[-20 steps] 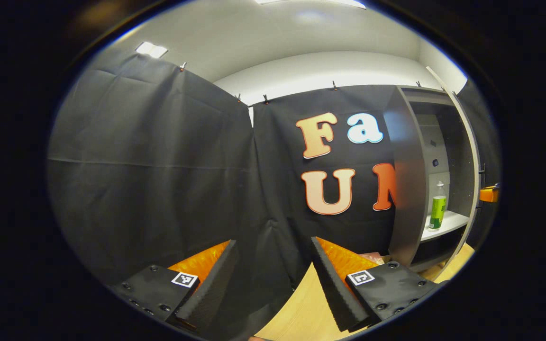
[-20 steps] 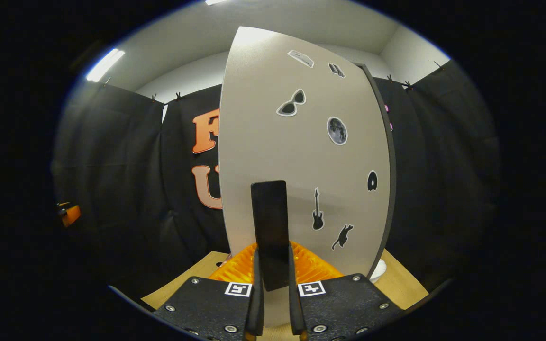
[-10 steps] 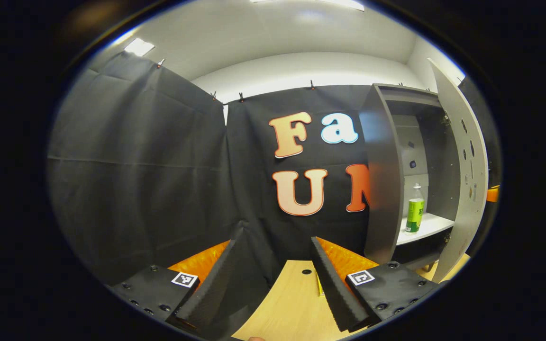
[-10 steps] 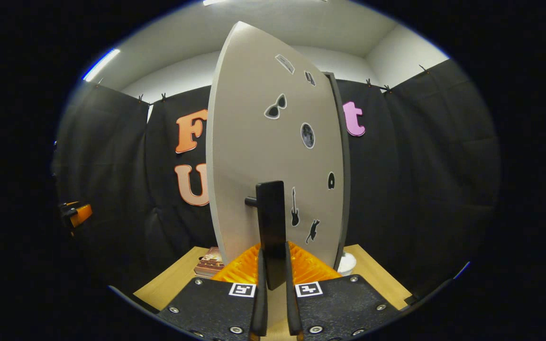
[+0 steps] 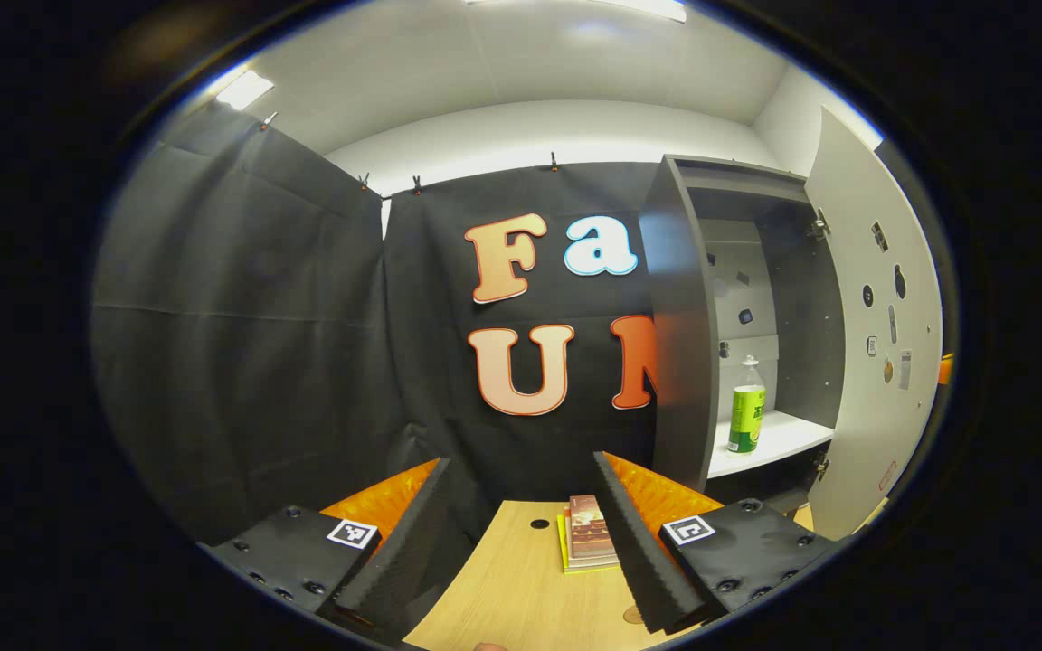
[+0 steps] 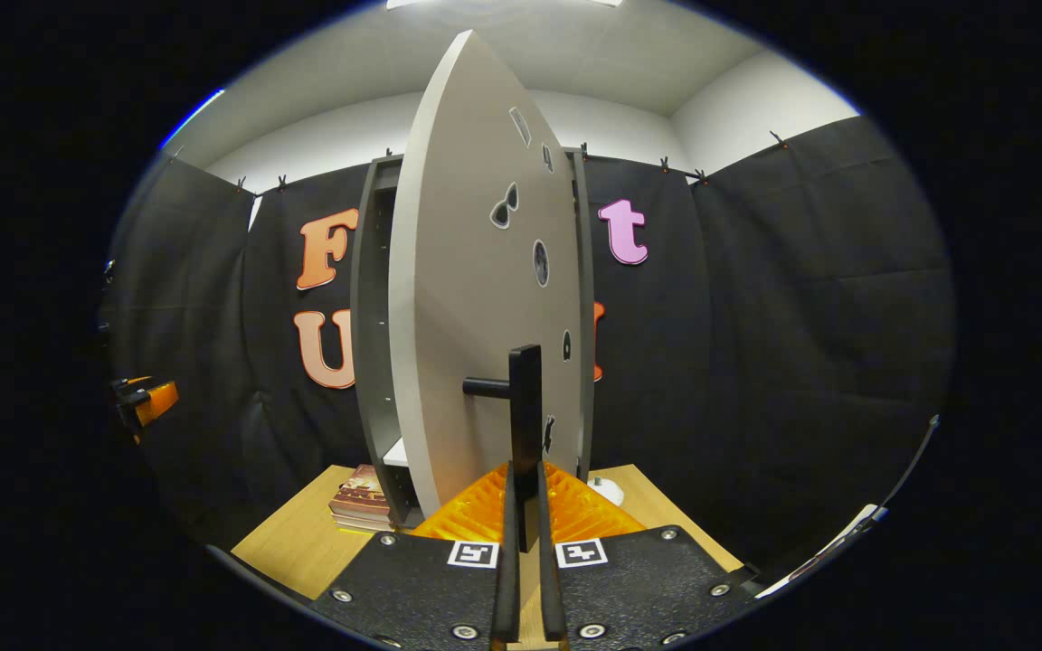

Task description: Open the cabinet door with the right hand, grasp the bottle in the cabinet with the left hand and place it on the coaster, then close the cabinet door with the right hand.

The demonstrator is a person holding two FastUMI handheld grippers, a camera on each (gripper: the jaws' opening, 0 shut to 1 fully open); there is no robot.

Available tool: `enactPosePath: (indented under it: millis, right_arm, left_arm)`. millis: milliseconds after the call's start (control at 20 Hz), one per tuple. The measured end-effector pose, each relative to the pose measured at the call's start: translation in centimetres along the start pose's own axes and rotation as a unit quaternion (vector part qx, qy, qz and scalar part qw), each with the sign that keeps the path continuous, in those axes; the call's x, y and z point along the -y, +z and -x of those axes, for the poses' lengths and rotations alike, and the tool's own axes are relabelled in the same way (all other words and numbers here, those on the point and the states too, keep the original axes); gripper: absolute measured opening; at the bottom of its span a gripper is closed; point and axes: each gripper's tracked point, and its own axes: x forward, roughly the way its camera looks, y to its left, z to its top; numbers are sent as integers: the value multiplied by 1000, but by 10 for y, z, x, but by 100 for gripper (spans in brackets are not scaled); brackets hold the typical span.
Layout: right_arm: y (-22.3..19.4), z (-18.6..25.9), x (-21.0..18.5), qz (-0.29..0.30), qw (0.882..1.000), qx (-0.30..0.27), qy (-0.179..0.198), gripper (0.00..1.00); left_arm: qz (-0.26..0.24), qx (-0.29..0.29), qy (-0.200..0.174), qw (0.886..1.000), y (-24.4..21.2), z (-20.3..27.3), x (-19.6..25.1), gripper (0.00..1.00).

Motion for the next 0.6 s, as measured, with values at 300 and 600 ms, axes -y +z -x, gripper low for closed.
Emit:
enactPosePath:
  millis: [300,600]
  right_arm:
    - [1,4,27,8,999,0,-32,4]
    - [4,0,37,12,1000,9,-25,4]
  left_arm:
    - [6,-4,-17,1000,5,-2,48,98]
    - [11,-11,-26,1000,10,1,103,98]
